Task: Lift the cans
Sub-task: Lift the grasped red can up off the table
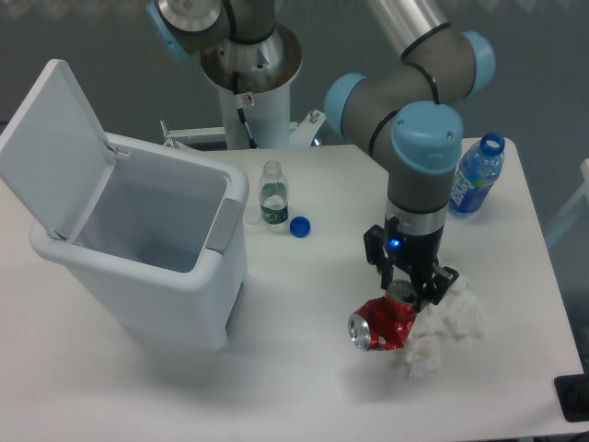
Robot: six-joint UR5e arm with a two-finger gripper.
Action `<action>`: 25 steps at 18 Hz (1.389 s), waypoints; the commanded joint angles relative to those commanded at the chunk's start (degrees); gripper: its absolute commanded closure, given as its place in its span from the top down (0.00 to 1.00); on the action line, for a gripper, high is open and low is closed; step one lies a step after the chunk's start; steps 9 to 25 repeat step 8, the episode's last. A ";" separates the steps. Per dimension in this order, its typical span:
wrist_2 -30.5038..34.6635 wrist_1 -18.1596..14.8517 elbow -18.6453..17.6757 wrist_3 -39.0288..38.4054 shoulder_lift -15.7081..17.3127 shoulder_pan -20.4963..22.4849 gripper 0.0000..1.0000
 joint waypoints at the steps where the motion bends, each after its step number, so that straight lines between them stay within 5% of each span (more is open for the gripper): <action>1: 0.09 0.00 -0.09 0.00 0.26 0.00 0.52; 25: 0.00 -0.18 -0.44 0.09 0.79 0.97 0.52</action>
